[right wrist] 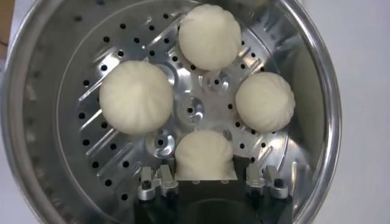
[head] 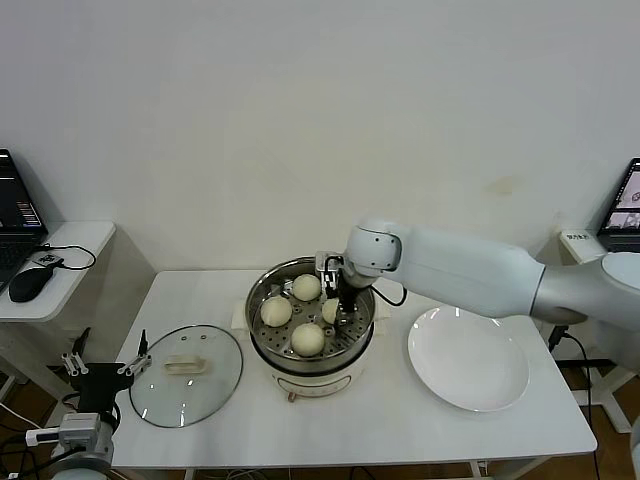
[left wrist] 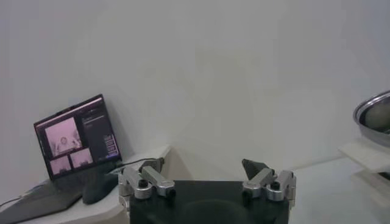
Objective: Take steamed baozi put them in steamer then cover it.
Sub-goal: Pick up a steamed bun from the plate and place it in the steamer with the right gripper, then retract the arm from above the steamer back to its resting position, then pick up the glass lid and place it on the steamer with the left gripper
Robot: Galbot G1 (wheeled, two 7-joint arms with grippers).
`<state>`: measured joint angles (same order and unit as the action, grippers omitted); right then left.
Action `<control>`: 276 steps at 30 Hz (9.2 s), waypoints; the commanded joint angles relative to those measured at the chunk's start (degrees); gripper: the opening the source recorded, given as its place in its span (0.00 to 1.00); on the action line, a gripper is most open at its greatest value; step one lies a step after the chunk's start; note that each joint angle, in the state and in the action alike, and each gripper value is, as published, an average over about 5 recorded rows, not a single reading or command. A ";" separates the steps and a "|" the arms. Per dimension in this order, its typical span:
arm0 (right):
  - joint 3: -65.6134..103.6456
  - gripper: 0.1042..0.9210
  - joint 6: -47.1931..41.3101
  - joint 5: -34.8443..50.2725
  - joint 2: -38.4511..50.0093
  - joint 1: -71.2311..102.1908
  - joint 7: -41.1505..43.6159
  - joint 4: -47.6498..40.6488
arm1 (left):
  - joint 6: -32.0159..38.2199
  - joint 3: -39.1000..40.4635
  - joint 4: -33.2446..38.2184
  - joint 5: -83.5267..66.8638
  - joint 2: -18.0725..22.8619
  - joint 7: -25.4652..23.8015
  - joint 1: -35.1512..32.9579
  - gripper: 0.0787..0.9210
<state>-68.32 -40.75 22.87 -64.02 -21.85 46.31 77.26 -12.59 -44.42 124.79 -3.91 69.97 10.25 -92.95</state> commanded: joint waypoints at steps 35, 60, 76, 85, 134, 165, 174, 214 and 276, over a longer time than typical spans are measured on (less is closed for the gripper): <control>78.96 0.88 32.22 2.72 30.26 78.82 -38.80 33.50 | 1.54 2.31 -2.70 2.79 0.20 0.15 0.06 0.88; 122.34 0.88 51.77 -6.57 -13.42 109.50 -33.26 27.39 | 16.75 7.64 -27.43 71.59 -4.99 1.36 6.76 0.88; 123.01 0.88 52.14 -8.92 -14.34 112.26 -33.83 25.98 | 13.02 7.42 -24.48 74.42 -4.62 -3.41 4.16 0.88; 122.71 0.88 51.80 -9.23 -14.62 112.66 -33.72 25.75 | 13.12 8.79 -29.00 73.01 -4.99 -3.94 7.78 0.88; 121.37 0.88 53.56 -12.38 -16.01 113.65 -32.47 22.24 | 14.18 12.65 -43.90 73.11 -2.19 -3.61 22.71 0.58; 119.81 0.88 53.65 -13.42 -15.51 114.57 -32.26 23.64 | 7.87 1.96 -16.54 74.55 -5.98 -4.74 9.52 0.06; 118.20 0.88 53.67 -14.82 -15.89 115.06 -32.34 24.81 | 3.30 -0.54 -8.62 68.70 -9.88 -11.24 9.90 0.06; 110.45 0.88 55.24 -43.19 -26.42 111.86 -43.88 22.54 | -18.53 41.18 -14.60 82.04 6.47 -27.04 38.48 0.06; 108.60 0.88 55.80 -45.29 -26.37 112.58 -43.79 20.84 | -13.50 42.30 -23.12 96.24 18.76 -26.82 34.51 0.06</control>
<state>40.33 15.08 -22.36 -90.38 90.74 2.50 98.11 -26.63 -2.12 101.68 92.67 88.54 -16.62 -58.06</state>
